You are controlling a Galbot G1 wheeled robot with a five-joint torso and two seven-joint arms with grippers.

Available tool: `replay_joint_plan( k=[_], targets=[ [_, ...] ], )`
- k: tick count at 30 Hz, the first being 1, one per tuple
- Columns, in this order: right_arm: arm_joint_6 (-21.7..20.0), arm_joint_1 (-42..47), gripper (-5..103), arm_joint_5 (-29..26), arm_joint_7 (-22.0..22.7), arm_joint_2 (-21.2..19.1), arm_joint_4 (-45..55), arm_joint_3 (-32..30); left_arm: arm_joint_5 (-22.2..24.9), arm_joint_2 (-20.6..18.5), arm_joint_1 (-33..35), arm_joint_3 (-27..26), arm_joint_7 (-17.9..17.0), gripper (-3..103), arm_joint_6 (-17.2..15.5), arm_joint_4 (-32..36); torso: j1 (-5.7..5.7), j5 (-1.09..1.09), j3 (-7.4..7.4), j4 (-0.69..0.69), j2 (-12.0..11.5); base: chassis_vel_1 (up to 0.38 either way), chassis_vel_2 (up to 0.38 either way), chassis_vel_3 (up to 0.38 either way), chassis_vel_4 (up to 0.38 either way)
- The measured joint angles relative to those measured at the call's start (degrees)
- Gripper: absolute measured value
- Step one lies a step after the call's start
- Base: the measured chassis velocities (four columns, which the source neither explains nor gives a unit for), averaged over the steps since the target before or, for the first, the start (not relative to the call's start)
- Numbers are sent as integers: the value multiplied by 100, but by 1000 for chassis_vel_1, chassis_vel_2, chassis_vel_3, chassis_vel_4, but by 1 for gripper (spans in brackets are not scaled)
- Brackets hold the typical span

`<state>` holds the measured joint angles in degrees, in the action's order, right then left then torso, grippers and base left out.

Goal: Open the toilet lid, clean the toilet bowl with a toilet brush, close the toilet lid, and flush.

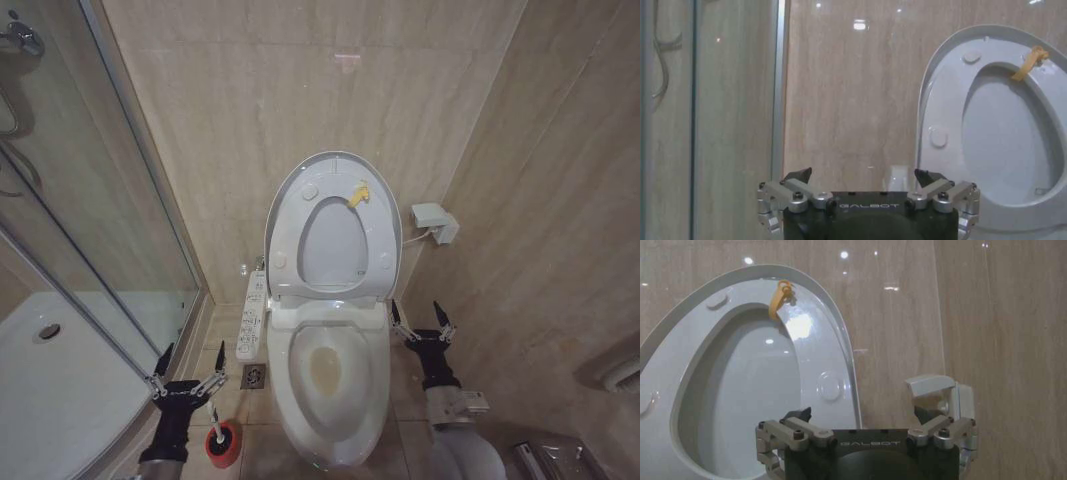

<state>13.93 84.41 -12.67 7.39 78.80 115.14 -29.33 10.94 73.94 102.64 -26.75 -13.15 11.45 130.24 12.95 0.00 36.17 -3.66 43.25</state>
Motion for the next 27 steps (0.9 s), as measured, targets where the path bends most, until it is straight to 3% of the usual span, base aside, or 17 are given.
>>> replay_joint_plan(
  k=[7,17,27],
  targets=[
    [0,0,100,0,0,0,0,0,-144,-90,-9,-135,-37,100,-326,272,0,0,0,-1,0,0,0,0,0],
    [0,0,100,0,0,0,0,0,-104,-136,-20,-439,108,100,17,-35,0,-1,0,0,0,0,0,0,0],
    [0,0,100,0,0,0,0,0,-190,-134,47,-739,-2,100,146,-160,0,-1,0,0,0,0,0,0,0]
  ],
)
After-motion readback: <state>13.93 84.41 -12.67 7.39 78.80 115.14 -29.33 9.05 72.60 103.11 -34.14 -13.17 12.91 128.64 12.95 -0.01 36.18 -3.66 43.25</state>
